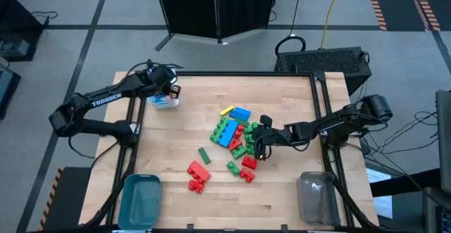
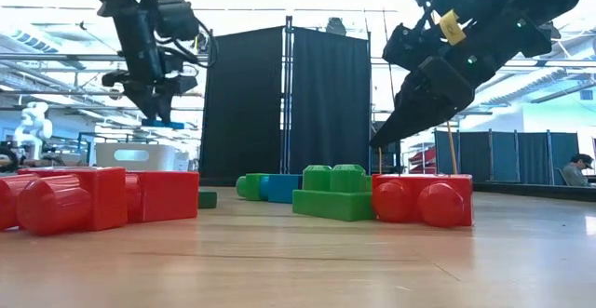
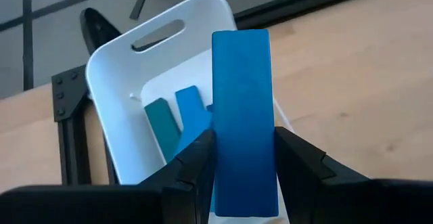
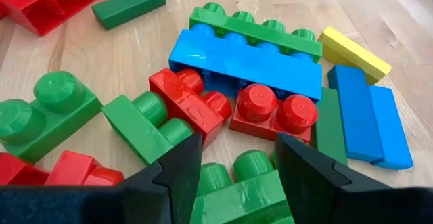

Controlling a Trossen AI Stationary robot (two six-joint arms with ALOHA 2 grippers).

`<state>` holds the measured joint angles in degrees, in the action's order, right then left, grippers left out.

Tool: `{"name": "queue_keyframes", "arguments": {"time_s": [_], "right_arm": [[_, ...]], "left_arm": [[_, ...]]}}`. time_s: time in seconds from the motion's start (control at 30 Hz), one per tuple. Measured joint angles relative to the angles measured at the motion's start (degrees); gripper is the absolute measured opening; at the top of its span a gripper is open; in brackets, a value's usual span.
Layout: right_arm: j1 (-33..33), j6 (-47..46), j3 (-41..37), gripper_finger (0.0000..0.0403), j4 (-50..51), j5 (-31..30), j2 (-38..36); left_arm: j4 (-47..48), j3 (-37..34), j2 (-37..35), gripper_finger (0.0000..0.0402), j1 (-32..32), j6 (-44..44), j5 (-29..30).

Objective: Sort blocks by size
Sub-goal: Put the dark blue block into the white bin, then put the green block into the white bin

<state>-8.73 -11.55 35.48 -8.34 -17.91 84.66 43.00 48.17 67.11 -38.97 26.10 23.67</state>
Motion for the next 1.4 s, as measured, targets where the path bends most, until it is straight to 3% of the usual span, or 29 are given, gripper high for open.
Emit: {"name": "queue_keyframes", "arguments": {"time_s": [0.23, 0.53, 0.93, 1.13, 1.4], "right_arm": [[-1.09, 0.0, 0.0, 0.0176, 0.0, -0.04, 0.0], [-1.14, -0.17, 0.0, 0.0176, -0.48, -0.22, 0.0], [-1.14, -1.09, 0.0, 0.0176, -0.44, -0.24, 0.01], [-1.07, -1.07, 0.0, 0.0176, -0.42, -0.31, 0.02], [-0.76, -0.17, 0.0, 0.0176, -0.43, -3.34, 0.02]], "left_arm": [[-2.76, -5.96, 0.0, 0.0123, -4.01, 0.06, -3.27], [-5.73, -9.38, 0.0, 0.0125, -4.14, 0.05, -4.03], [-6.49, -9.41, -0.63, 0.0206, -3.73, -1.65, -4.19], [-6.53, -9.41, -4.29, 0.0205, 1.12, -7.58, -7.17], [-6.57, -9.41, -8.11, 0.0205, 15.84, -18.14, -10.63]]}}
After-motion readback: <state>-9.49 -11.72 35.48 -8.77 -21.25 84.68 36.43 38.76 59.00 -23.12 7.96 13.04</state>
